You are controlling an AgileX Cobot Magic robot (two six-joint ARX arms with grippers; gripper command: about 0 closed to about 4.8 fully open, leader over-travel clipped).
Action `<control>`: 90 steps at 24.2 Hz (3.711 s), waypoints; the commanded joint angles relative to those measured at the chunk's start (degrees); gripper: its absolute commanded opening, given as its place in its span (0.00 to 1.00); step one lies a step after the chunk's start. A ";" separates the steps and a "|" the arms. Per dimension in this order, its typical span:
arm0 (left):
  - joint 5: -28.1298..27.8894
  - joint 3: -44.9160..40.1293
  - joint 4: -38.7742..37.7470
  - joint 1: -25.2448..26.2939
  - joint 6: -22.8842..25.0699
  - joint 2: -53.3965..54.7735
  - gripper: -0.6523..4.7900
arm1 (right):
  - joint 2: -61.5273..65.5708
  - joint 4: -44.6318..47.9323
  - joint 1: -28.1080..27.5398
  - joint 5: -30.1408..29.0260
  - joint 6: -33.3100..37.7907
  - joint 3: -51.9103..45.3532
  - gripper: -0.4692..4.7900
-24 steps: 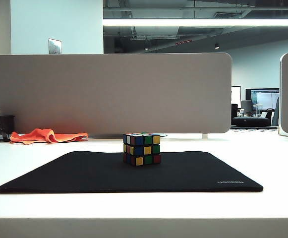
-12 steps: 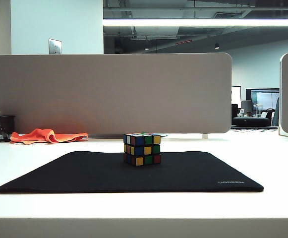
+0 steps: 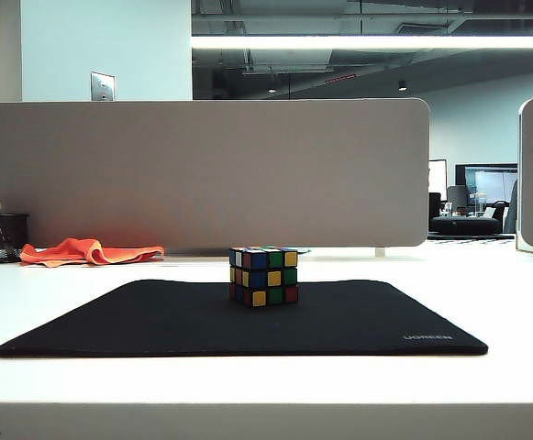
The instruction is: Pick up the cube on the right side of the mouse pad, then place it in the center of the mouse pad.
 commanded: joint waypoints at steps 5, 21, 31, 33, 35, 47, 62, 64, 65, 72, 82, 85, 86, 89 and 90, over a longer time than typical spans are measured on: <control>-0.24 0.22 -14.29 0.13 2.03 -12.70 0.11 | -5.05 -6.84 0.02 -0.09 -2.78 0.28 0.09; 1.31 0.22 -20.00 0.17 2.58 -16.31 0.11 | -5.35 -9.31 0.22 -0.52 -0.20 0.31 0.09; 1.31 0.22 -20.00 0.17 2.58 -16.31 0.11 | -5.35 -9.31 -0.26 -0.52 -0.20 0.31 0.09; 1.33 0.22 -20.00 0.17 2.58 -16.31 0.11 | -5.35 -9.31 -1.40 -0.57 -0.20 0.31 0.09; 1.33 0.22 -20.00 0.20 2.60 -16.31 0.11 | -5.35 -9.31 -3.54 -0.57 -0.20 0.28 0.09; 2.01 0.22 -19.98 8.66 2.58 -16.33 0.11 | -5.35 -8.00 -16.37 -0.55 -0.20 -0.59 0.09; 1.97 0.22 -20.00 8.66 2.58 -16.31 0.11 | -5.35 -4.83 -17.16 -0.55 -0.20 -1.57 0.09; 1.95 0.22 -19.98 8.68 2.58 -16.31 0.11 | -5.35 -4.81 -17.09 -0.55 -0.20 -1.57 0.09; 1.95 0.22 -19.98 8.68 2.58 -16.31 0.11 | -5.35 -4.83 -17.11 -0.55 -0.20 -1.57 0.09; 1.95 0.22 -19.98 8.66 2.58 -16.31 0.11 | -5.35 -4.83 -17.11 -0.55 -0.20 -1.57 0.09; 1.99 0.22 -20.50 8.66 2.45 -16.31 0.11 | -5.35 4.68 -17.07 -10.45 -0.37 -1.57 0.09; -0.33 0.22 -20.41 8.70 2.62 -16.31 0.11 | -5.35 7.89 -17.07 -10.47 -0.35 -1.57 0.09; -2.56 0.22 -20.39 8.72 2.62 -16.31 0.11 | -5.35 7.93 -17.07 -10.47 -0.35 -1.57 0.09; -9.09 0.22 -20.39 8.70 2.62 -16.31 0.11 | -5.35 7.82 -17.07 -10.82 -0.35 -1.57 0.09; -10.93 0.22 -20.35 8.70 2.62 -16.31 0.11 | -5.35 7.82 -17.07 -10.99 -0.35 -1.57 0.09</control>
